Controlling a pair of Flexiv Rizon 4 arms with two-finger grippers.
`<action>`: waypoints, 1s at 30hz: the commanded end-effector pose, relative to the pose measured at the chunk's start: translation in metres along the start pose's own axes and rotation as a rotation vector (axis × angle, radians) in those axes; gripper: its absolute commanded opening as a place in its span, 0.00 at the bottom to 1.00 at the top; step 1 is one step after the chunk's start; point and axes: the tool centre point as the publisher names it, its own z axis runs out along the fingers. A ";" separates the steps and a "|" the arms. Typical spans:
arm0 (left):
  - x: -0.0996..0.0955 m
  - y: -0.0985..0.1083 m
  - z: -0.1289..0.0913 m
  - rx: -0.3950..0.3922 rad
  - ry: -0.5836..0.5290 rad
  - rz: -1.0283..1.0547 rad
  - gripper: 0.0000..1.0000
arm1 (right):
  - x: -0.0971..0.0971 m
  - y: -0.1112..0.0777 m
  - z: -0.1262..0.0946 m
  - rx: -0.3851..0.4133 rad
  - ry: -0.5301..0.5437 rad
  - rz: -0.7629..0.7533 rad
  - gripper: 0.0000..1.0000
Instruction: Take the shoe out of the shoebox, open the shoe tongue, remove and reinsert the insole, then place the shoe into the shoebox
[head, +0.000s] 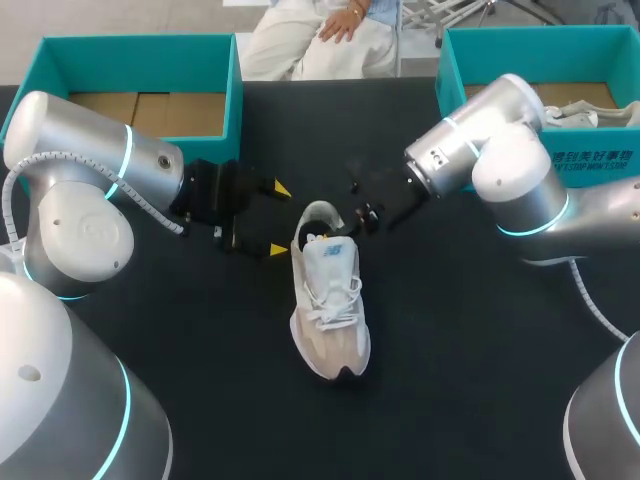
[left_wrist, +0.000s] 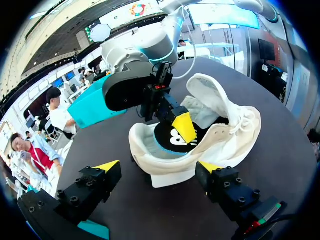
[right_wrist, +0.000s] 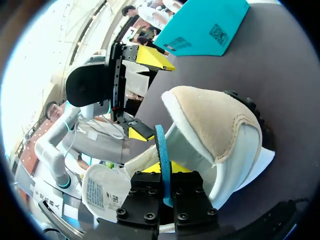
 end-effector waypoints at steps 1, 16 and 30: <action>0.000 0.000 0.000 -0.002 0.000 0.000 1.00 | 0.008 0.001 -0.005 0.000 -0.027 -0.013 0.27; 0.000 0.000 0.000 -0.002 0.000 0.000 1.00 | 0.024 0.017 -0.008 -0.022 -0.088 -0.085 0.42; 0.000 0.000 0.000 -0.002 0.000 0.000 1.00 | 0.046 0.054 -0.032 -0.023 -0.146 -0.206 0.47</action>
